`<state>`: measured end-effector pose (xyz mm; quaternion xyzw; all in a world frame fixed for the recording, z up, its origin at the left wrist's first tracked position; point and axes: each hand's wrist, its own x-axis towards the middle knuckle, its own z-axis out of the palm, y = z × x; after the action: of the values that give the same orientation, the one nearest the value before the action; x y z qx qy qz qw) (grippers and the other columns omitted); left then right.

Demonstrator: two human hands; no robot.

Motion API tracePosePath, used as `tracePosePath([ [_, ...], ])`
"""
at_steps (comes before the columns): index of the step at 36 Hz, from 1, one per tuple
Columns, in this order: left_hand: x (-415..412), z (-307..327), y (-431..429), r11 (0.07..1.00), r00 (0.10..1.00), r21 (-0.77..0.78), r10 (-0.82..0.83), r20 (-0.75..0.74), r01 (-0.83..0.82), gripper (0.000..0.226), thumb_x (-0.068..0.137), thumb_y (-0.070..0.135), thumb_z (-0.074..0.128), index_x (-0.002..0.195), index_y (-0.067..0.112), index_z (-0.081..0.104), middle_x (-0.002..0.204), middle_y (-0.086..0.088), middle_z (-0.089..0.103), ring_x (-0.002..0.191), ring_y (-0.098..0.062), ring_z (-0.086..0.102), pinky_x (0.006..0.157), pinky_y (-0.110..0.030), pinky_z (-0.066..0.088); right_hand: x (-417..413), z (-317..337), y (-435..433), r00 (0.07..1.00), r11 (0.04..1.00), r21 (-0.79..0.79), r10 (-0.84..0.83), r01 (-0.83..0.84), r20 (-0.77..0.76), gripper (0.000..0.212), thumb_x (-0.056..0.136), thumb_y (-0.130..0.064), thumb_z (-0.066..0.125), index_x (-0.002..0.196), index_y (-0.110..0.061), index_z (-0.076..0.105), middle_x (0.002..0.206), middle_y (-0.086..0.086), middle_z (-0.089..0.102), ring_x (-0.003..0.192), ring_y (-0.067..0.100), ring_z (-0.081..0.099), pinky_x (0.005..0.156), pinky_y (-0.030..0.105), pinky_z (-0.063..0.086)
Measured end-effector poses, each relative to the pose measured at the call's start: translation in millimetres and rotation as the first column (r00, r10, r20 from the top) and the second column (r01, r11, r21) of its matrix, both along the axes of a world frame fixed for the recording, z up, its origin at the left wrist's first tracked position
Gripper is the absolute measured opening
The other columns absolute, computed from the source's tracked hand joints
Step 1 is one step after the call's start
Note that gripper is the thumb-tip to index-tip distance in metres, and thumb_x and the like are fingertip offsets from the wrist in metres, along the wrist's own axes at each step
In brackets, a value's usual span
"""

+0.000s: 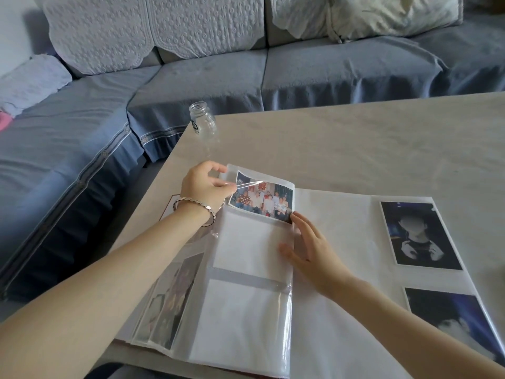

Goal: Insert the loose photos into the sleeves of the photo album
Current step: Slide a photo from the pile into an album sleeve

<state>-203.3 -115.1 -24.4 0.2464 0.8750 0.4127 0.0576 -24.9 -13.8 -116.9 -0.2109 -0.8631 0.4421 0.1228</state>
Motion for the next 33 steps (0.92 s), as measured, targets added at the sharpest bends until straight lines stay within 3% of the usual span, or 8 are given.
tracePosePath([
  [5, -5, -5, -2, 0.992, 0.999, -0.122, 0.037, 0.011, -0.035, 0.029, 0.077, 0.014, 0.074, 0.100, 0.019, 0.058, 0.076, 0.004, 0.066, 0.072, -0.015, 0.060, 0.071, -0.026, 0.045, -5, 5, -1, 0.998, 0.991, 0.120, 0.063, -0.064, 0.007, 0.064, 0.094, -0.035, 0.050, 0.148, -0.021, 0.018, 0.148, -0.020, 0.012, 0.141, 0.004, 0.008, 0.109, 0.010, 0.004],
  [11, 12, -35, 2, 0.923, 0.853, -0.345, -0.315, -0.417, 0.172, 0.032, 0.092, 0.008, 0.052, 0.123, 0.005, 0.056, 0.142, -0.014, 0.042, 0.129, -0.029, 0.041, 0.105, -0.028, 0.029, -17, 0, 2, 0.986, 0.953, 0.265, 0.125, -0.150, 0.111, 0.077, 0.086, -0.062, 0.023, 0.150, -0.022, 0.007, 0.153, -0.018, -0.004, 0.139, -0.004, -0.010, 0.106, 0.009, -0.009],
  [14, 26, -56, 8, 0.769, 0.768, -0.411, -0.604, -0.213, 0.490, 0.044, 0.099, 0.016, 0.039, 0.143, 0.009, 0.037, 0.154, -0.006, 0.022, 0.142, -0.023, 0.024, 0.115, -0.030, 0.014, -15, -1, 4, 0.983, 0.938, 0.300, 0.148, -0.175, 0.110, 0.080, 0.082, -0.062, 0.019, 0.149, -0.021, 0.003, 0.147, -0.021, -0.012, 0.131, -0.011, -0.015, 0.098, 0.000, -0.016],
  [17, 27, -79, 5, 0.615, 0.776, -0.641, -0.629, -0.048, 0.459, 0.055, 0.098, 0.046, 0.015, 0.144, 0.029, -0.009, 0.151, 0.014, -0.013, 0.145, -0.011, -0.008, 0.117, -0.029, -0.005, -6, 5, 8, 0.975, 0.929, 0.304, 0.177, -0.211, 0.137, 0.065, 0.096, -0.048, 0.033, 0.149, -0.019, 0.008, 0.145, -0.022, -0.010, 0.136, -0.008, -0.008, 0.107, 0.007, -0.008],
  [19, 23, -83, 1, 0.625, 0.836, -0.661, -0.549, 0.005, 0.415, 0.055, 0.099, 0.047, 0.012, 0.144, 0.031, -0.014, 0.152, 0.014, -0.019, 0.144, -0.007, -0.013, 0.115, -0.027, -0.007, 2, 8, 12, 0.967, 0.924, 0.306, 0.181, -0.230, 0.181, 0.059, 0.099, -0.039, 0.037, 0.149, -0.020, 0.012, 0.152, -0.018, -0.004, 0.142, 0.001, 0.003, 0.108, 0.011, -0.002],
  [27, 32, -68, 12, 0.565, 0.932, -0.814, -0.351, -0.085, 0.139, 0.055, 0.101, 0.036, 0.010, 0.151, 0.014, 0.004, 0.159, -0.001, -0.002, 0.146, -0.013, 0.001, 0.117, -0.042, -0.005, 64, 10, 42, 0.964, 0.922, 0.351, 0.076, -0.165, 0.255, 0.047, 0.098, -0.033, 0.042, 0.143, -0.023, 0.034, 0.155, -0.013, 0.016, 0.142, 0.002, 0.007, 0.098, 0.003, -0.009],
  [30, 47, -59, 27, 0.718, 0.957, -0.693, -0.244, -0.155, 0.071, 0.043, 0.097, 0.028, 0.030, 0.135, 0.008, 0.039, 0.144, -0.014, 0.036, 0.132, -0.029, 0.035, 0.107, -0.040, 0.030, 103, 13, 63, 0.963, 0.925, 0.379, -0.081, -0.023, 0.257, 0.042, 0.094, -0.030, 0.050, 0.135, -0.023, 0.047, 0.151, -0.009, 0.028, 0.140, 0.009, 0.021, 0.108, 0.014, 0.007],
  [33, 71, -57, 42, 0.875, 0.910, -0.452, -0.318, -0.268, 0.172, 0.043, 0.084, 0.024, 0.036, 0.111, 0.002, 0.062, 0.127, -0.020, 0.052, 0.117, -0.038, 0.047, 0.096, -0.045, 0.039, 151, 19, 89, 0.921, 0.892, 0.416, -0.299, 0.176, 0.252, 0.041, 0.090, -0.024, 0.058, 0.130, -0.019, 0.054, 0.147, -0.003, 0.036, 0.134, 0.020, 0.036, 0.109, 0.026, 0.024],
])
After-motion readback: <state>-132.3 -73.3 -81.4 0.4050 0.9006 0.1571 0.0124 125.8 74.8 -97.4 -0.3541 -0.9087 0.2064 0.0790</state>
